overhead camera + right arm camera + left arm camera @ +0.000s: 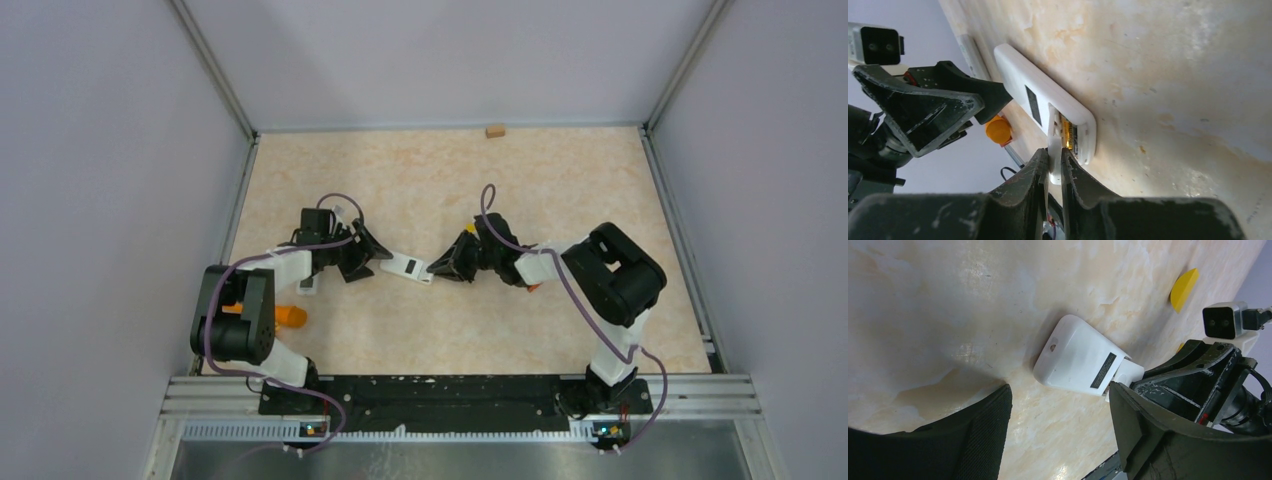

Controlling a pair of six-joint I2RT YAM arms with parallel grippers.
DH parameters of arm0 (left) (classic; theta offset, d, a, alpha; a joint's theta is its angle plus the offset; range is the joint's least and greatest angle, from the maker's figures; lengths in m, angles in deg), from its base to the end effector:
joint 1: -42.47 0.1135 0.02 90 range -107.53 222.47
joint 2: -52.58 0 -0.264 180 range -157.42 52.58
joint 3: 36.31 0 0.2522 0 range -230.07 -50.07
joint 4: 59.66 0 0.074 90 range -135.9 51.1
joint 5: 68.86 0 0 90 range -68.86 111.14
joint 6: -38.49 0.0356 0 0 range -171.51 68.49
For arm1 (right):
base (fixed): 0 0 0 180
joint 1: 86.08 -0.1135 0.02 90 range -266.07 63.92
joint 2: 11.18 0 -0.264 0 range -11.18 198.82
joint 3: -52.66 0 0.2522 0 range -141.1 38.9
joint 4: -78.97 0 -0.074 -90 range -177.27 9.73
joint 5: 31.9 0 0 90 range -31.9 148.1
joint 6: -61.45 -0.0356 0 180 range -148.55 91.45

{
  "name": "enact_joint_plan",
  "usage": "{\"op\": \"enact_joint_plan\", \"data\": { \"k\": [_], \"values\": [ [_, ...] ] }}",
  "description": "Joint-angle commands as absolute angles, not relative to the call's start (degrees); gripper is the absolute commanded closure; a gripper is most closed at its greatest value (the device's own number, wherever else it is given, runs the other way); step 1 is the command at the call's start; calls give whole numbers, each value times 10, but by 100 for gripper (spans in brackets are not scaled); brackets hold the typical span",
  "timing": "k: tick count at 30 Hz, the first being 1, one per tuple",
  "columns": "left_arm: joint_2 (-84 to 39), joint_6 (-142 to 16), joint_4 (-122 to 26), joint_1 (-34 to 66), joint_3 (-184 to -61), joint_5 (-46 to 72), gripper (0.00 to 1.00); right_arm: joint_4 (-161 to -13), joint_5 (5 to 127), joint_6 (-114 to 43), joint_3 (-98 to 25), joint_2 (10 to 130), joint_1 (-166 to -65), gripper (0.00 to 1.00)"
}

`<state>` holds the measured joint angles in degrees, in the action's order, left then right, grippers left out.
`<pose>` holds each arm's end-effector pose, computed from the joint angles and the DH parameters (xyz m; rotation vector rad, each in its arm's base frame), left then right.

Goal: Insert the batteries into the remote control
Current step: Load the battery cover into the remote control.

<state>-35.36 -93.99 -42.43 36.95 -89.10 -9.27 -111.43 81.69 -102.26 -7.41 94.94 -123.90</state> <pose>0.2776 -0.0449 0.1492 -0.5905 2.5194 -0.9967 0.2717 0.2289 0.1234 0.5302 2.5323 1.3941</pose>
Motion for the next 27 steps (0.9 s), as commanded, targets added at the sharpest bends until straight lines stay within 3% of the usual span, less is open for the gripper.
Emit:
{"op": "enact_joint_plan", "data": {
  "k": [1, 5, 12, 22, 27],
  "values": [
    [-357, -936, -432, 374, -905, -91, 25, -1075, 807, -1013, -93, 938, -1245, 84],
    [-357, -937, -434, 375, -906, -93, 25, -1075, 807, -1015, -96, 937, -1245, 82],
    [-357, -937, -434, 376, -905, -93, 24, -1060, 795, -1012, -98, 924, -1245, 68],
    [-362, -938, -438, 378, -904, -96, 24, -1060, 792, -1004, -100, 930, -1246, 77],
    [-364, -940, -438, 378, -904, -97, 24, -1045, 784, -989, -106, 934, -1251, 69]
  ]
}}
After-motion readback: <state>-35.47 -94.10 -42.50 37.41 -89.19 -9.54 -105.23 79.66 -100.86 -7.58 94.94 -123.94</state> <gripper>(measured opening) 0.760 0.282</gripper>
